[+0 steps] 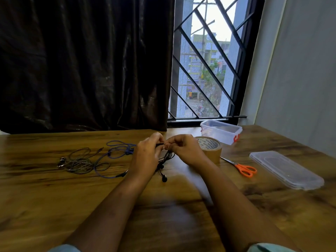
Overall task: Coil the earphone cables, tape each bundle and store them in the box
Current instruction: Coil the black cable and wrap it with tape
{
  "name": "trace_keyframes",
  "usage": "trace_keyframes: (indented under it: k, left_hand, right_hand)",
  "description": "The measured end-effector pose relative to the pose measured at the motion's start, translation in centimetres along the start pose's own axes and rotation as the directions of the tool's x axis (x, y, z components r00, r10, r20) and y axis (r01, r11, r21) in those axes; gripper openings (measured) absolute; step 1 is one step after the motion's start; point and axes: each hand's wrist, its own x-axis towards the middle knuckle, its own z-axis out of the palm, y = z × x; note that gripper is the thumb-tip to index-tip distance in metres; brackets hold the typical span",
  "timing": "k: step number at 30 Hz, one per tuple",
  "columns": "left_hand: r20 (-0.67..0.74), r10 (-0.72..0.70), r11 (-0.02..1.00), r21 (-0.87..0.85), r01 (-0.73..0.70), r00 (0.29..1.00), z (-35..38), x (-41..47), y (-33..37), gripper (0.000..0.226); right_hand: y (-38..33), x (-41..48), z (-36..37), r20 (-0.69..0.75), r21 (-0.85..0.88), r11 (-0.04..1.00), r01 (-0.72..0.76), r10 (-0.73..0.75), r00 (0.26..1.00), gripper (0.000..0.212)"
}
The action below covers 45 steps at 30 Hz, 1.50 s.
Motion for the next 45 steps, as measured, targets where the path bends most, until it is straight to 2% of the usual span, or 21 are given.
trace_keyframes:
  k: [8,12,15,19,22,25,29,33,35,38,40,45]
  left_hand:
    - [0.038,-0.015,0.998,-0.068,0.018,0.999,-0.2,0.2,0.3,0.021]
    - [0.009,-0.028,0.996,-0.081,0.029,1.0,-0.3,0.4,0.6,0.011]
    - [-0.007,-0.078,0.993,-0.093,0.077,0.997,-0.1,0.4,0.4,0.007]
    - [0.006,-0.126,0.985,-0.115,0.126,0.992,0.4,0.3,0.2,0.005]
    - [-0.026,-0.147,0.97,-0.2,0.138,0.989,0.6,0.2,0.1,0.013]
    - [-0.058,-0.161,0.958,-0.251,0.142,0.985,0.4,0.1,0.1,0.019]
    - [-0.047,-0.162,0.963,-0.224,0.147,0.986,0.3,0.2,0.4,0.009]
    - [-0.029,-0.119,0.971,-0.211,0.11,0.993,0.1,0.3,0.2,0.002]
    - [-0.036,-0.146,0.965,-0.224,0.135,0.989,0.1,0.4,0.2,0.002]
    - [-0.004,-0.246,0.922,-0.309,0.233,0.969,0.3,0.4,0.6,0.004]
    - [0.028,-0.299,0.88,-0.378,0.287,0.954,0.4,0.4,0.8,0.005]
    - [0.061,-0.309,0.857,-0.415,0.305,0.949,0.6,0.2,0.6,0.007]
  right_hand:
    - [-0.3,-0.4,-0.6,0.028,0.106,0.994,-0.016,0.013,1.0,0.032]
    - [-0.6,-0.5,-0.3,0.033,0.115,0.993,-0.012,0.009,0.999,0.028]
    - [-0.4,-0.4,0.3,0.066,0.161,0.987,-0.026,0.015,0.998,0.017]
    - [-0.2,-0.4,0.6,0.088,0.23,0.972,-0.057,0.038,0.995,0.015]
    - [-0.3,-0.6,0.5,0.081,0.262,0.963,-0.068,0.048,0.996,0.003]
    - [-0.4,-0.7,0.4,0.083,0.318,0.944,-0.09,0.067,0.994,0.008]
    - [-0.2,-0.6,0.4,0.086,0.357,0.922,-0.15,0.128,0.988,0.008]
    - [-0.2,-0.6,0.4,0.152,0.353,0.907,-0.23,0.187,0.971,0.007]
    - [-0.3,-0.6,0.5,0.177,0.364,0.897,-0.252,0.199,0.964,0.008]
    - [-0.9,-1.0,0.4,0.164,0.411,0.88,-0.237,0.184,0.969,0.002]
    - [-1.2,-1.2,0.3,0.147,0.422,0.884,-0.202,0.153,0.977,0.013]
    - [-1.1,-1.2,0.2,0.082,0.367,0.919,-0.141,0.119,0.99,0.008]
